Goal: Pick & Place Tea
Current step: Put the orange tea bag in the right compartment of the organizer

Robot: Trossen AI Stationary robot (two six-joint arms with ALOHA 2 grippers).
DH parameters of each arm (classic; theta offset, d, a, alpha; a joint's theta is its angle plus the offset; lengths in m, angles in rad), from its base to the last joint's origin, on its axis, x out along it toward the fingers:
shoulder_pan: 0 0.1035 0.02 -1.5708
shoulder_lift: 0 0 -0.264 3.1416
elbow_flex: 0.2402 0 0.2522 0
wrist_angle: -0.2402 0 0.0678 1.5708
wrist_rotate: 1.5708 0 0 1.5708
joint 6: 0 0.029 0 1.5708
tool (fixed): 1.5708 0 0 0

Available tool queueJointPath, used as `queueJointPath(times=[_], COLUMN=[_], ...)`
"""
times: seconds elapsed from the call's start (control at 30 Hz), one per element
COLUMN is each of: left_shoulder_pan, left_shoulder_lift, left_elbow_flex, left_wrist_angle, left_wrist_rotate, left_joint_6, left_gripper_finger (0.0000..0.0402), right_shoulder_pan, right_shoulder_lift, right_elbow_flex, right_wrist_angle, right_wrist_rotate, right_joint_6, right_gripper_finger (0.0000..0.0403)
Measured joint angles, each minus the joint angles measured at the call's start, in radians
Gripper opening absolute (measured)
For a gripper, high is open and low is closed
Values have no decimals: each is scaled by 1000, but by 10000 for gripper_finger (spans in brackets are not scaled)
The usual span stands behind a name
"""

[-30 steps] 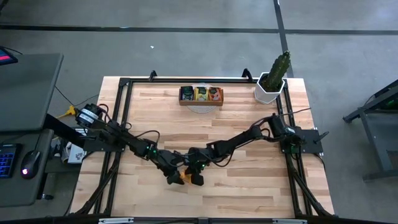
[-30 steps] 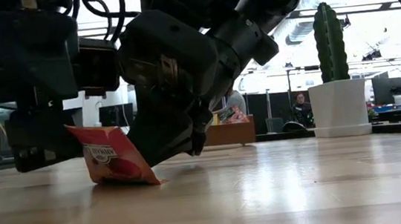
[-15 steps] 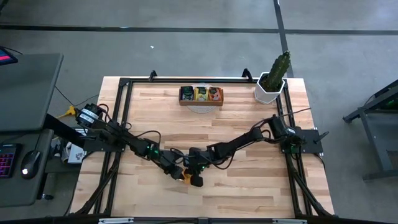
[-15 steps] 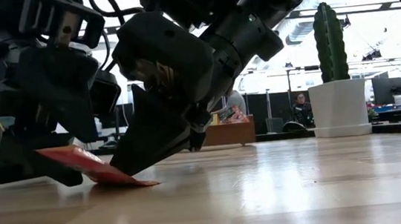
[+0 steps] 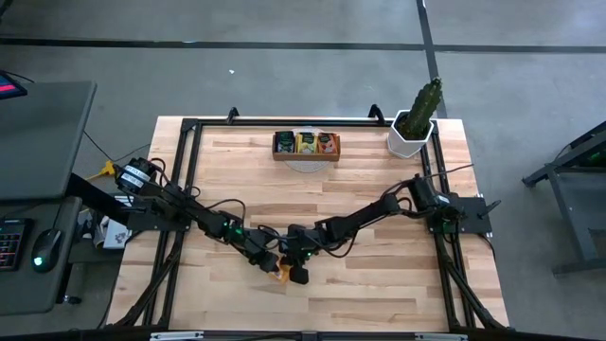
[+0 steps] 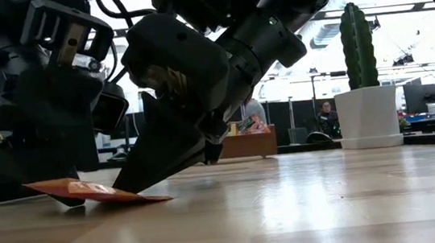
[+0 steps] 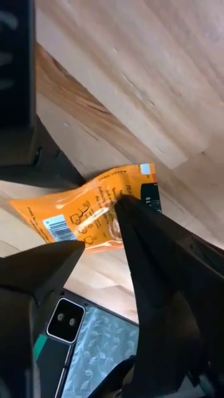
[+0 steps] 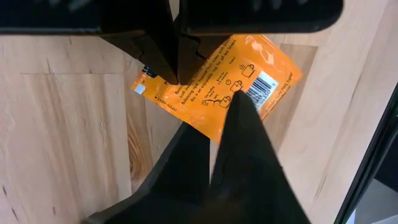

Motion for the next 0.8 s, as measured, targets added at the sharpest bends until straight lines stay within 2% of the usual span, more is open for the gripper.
queueJointPath(times=[0.37, 0.53, 0.8], left_shoulder_pan=[0, 0, -1], left_shoulder_lift=[0, 1, 0], left_elbow_flex=[0, 0, 1], left_wrist_angle=[2, 0, -18], left_wrist_rotate=[-13, -32, -52], left_joint_6=[1, 27, 71], left_gripper_finger=[71, 12, 1], right_shoulder_pan=[-18, -32, -42], right_shoulder_lift=[3, 3, 1], right_elbow_flex=[-1, -1, -1], right_wrist_angle=[39, 52, 57], right_wrist_rotate=[-25, -47, -79], right_joint_6=[23, 43, 66], right_gripper_finger=[0, 0, 0])
